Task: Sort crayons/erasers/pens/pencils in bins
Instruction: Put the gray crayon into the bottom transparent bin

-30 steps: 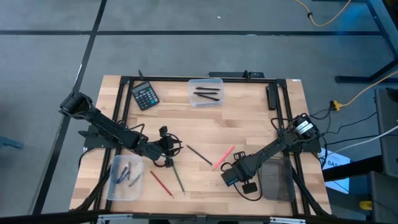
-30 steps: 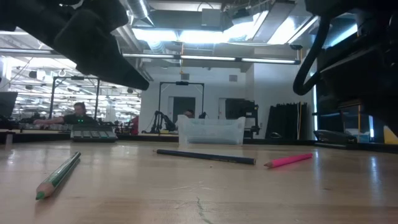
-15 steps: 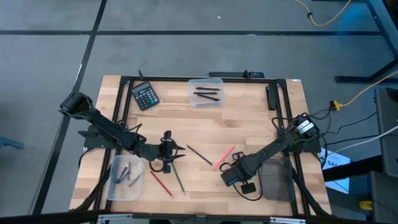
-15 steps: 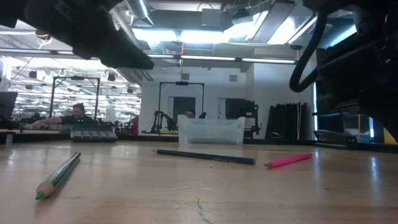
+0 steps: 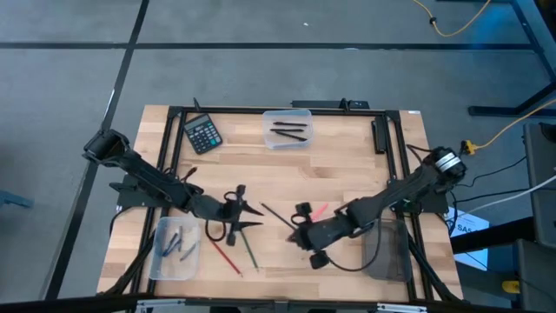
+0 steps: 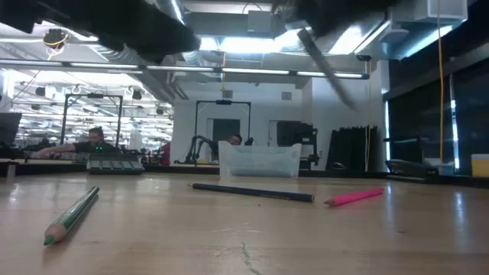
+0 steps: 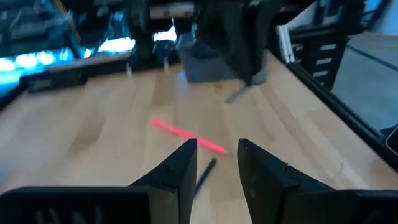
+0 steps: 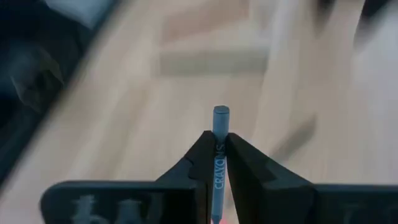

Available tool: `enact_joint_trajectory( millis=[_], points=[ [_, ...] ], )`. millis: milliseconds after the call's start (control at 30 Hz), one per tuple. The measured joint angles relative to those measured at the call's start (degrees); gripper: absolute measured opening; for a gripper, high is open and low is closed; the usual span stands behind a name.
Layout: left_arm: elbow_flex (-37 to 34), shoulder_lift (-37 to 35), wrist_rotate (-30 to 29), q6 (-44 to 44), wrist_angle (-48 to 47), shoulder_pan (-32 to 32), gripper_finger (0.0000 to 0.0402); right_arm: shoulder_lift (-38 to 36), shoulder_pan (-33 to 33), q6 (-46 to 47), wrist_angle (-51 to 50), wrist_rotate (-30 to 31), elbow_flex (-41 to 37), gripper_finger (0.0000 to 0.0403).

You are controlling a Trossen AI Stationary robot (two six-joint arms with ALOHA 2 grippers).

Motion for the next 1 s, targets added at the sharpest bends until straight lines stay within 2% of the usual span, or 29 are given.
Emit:
enact_joint_trajectory(
  millis=[100, 200, 300, 400, 567, 733, 1000],
  points=[
    [-0.02, 2.02, 2.81, 4.41, 5.14, 0.96, 0.0109, -0.31, -0.64, -7.04, 12.68, -0.24, 0.0, 0.0041],
    [0.04, 5.45, 5.53, 4.5, 14.48, 1.03, 0.0114, -0.01, -1.58, -14.04, 22.21, -1.02, 0.0, 0.0041],
    [0.04, 7.99, 6.94, 5.0, 20.67, 0.41, 0.0125, 0.6, -2.69, -19.24, 29.23, -5.25, -0.02, 0.0041],
    [0.04, 8.55, 8.77, 6.38, 22.22, -0.37, 0.014, 1.01, -3.99, -21.54, 33.04, -9.34, -0.04, 0.0041],
    [0.1, 8.59, 12.71, 6.07, 22.08, -0.63, 0.0155, 1.05, -5.85, -21.39, 32.94, -9.52, -0.07, 0.0042],
    [1.85, 8.57, 12.24, 3.91, 21.65, -0.31, 0.0151, 1.05, -6.15, -21.2, 31.64, -9.62, -0.07, 0.0042],
    [3.34, 8.57, 14.0, 4.66, 19.86, -0.22, 0.011, 1.05, -6.15, -18.41, 31.2, -9.68, -0.07, 0.0042]
  ],
)
